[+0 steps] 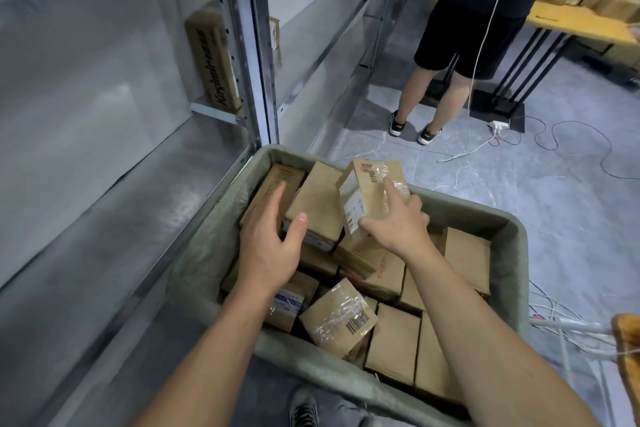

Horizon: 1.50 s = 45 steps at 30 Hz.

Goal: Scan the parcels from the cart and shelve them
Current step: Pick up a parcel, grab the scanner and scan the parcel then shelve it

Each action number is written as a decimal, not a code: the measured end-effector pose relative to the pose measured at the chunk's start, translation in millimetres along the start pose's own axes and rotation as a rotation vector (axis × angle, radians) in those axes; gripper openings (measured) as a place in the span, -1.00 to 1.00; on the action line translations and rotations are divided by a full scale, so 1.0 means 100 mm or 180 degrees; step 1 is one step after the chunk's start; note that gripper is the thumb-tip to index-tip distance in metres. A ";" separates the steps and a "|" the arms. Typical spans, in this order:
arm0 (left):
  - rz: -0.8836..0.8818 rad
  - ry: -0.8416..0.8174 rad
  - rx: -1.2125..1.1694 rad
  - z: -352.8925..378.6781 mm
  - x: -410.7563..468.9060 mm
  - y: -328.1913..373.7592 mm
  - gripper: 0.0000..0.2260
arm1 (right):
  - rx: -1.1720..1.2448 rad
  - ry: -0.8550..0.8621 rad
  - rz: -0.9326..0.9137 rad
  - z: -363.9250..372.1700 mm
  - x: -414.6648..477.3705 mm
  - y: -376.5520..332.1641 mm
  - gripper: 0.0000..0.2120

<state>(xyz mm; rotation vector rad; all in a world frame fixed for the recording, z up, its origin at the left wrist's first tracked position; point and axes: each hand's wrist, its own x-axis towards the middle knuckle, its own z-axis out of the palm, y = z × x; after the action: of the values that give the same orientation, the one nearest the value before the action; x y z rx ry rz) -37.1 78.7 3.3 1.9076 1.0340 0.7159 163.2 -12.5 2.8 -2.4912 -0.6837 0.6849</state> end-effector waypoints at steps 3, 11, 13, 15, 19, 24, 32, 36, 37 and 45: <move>0.0004 0.0118 0.0011 -0.02 -0.10 0.05 -0.49 | 0.0646 -0.0115 -0.0242 -0.05 -0.07 0.12 -0.13; 0.0019 0.0541 0.0117 -0.06 -0.59 0.31 -0.40 | 0.2493 -0.0772 -0.0702 0.00 -0.39 0.48 -0.11; 0.0028 0.0648 0.0255 -0.08 -0.76 0.36 -0.41 | 0.2562 -0.0970 -0.0788 0.02 -0.47 0.55 -0.03; 0.0023 0.0755 0.0404 -0.11 -0.96 0.39 -0.41 | 0.2546 -0.1219 -0.0941 0.06 -0.53 0.60 -0.01; -0.0133 0.1019 0.0640 -0.21 -1.43 0.37 -0.40 | 0.2441 -0.1583 -0.1221 0.13 -0.76 0.58 -0.05; -0.0512 0.1427 0.0762 -0.42 -2.08 0.32 -0.37 | 0.2447 -0.2171 -0.1544 0.37 -1.19 0.44 -0.25; -0.1146 0.2188 0.0915 -0.91 -3.24 0.11 -0.29 | 0.2022 -0.3062 -0.2085 1.04 -2.06 0.14 -0.15; -0.1419 0.2559 0.0993 -1.17 -3.88 -0.02 -0.27 | 0.1808 -0.3460 -0.2224 1.46 -2.57 0.03 -0.22; -0.1468 0.2646 0.1015 -1.24 -4.03 -0.06 -0.28 | 0.1744 -0.3533 -0.2261 1.54 -2.72 0.00 -0.24; -0.1924 0.3162 0.0914 -1.73 -5.36 -0.35 -0.28 | 0.1144 -0.4082 -0.2552 2.24 -4.00 -0.02 -0.20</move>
<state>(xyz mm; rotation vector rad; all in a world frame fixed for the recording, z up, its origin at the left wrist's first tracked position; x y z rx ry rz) -452.6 -303.9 9.8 1.2592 2.2928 1.2113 -265.9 -171.3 -33.8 -1.0147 -1.6245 1.7848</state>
